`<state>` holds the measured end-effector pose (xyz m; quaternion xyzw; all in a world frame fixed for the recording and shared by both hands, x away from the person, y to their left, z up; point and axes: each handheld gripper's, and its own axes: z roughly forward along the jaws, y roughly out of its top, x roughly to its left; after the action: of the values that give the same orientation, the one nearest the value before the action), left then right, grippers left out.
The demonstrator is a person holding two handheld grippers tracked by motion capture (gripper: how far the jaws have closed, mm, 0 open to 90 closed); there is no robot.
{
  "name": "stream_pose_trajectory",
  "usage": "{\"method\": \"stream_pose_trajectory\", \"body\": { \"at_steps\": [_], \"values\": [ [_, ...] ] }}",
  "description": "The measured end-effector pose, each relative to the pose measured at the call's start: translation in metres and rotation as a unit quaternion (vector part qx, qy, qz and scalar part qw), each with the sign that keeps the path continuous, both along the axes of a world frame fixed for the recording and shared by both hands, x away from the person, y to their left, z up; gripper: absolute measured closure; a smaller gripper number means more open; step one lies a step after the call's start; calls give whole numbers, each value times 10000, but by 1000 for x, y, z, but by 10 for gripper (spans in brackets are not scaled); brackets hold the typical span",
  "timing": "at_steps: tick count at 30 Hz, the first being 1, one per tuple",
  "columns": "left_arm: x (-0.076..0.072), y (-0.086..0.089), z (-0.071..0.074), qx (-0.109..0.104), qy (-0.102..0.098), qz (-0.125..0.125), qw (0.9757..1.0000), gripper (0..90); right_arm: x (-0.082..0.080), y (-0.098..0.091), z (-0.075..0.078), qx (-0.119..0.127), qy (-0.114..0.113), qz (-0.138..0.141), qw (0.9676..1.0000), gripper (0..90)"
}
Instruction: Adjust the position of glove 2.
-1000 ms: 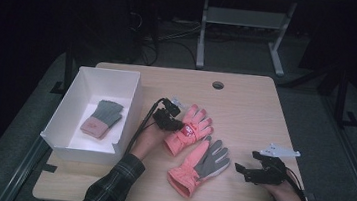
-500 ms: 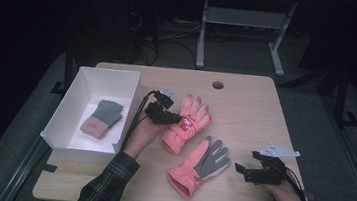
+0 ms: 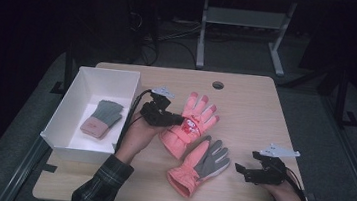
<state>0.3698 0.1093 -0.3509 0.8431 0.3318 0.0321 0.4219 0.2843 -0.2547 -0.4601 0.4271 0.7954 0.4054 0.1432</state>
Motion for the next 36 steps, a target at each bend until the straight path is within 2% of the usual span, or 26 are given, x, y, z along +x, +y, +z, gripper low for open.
{"method": "stream_pose_trajectory", "body": {
  "at_steps": [5,6,10,15,20,24,29,33,36],
  "values": [
    [-14,-4,6,-33,8,-115,9999,852,0,0,0,-2,16,1,10000,144],
    [-22,-7,7,-24,22,-217,9998,852,0,0,0,0,17,-8,10000,143],
    [-36,-11,6,45,106,-412,9991,852,0,0,-1,-14,21,-13,10000,144],
    [-46,-18,2,62,209,-566,9982,851,0,0,-1,-35,28,-19,10000,143],
    [-51,-30,-7,131,357,-689,9969,851,1,0,-1,-27,21,-40,10000,143],
    [-51,-40,-19,350,428,-808,9952,849,0,-1,-1,-21,24,-46,10000,144],
    [-49,-47,-32,486,538,-826,9939,835,1,-1,0,-13,16,-47,10000,144],
    [-47,-49,-36,514,497,-819,9941,771,0,-2,0,5,23,-68,10000,143],
    [-47,-48,-33,422,336,-829,9951,625,0,-3,1,15,24,-93,10000,143]
  ]
}}
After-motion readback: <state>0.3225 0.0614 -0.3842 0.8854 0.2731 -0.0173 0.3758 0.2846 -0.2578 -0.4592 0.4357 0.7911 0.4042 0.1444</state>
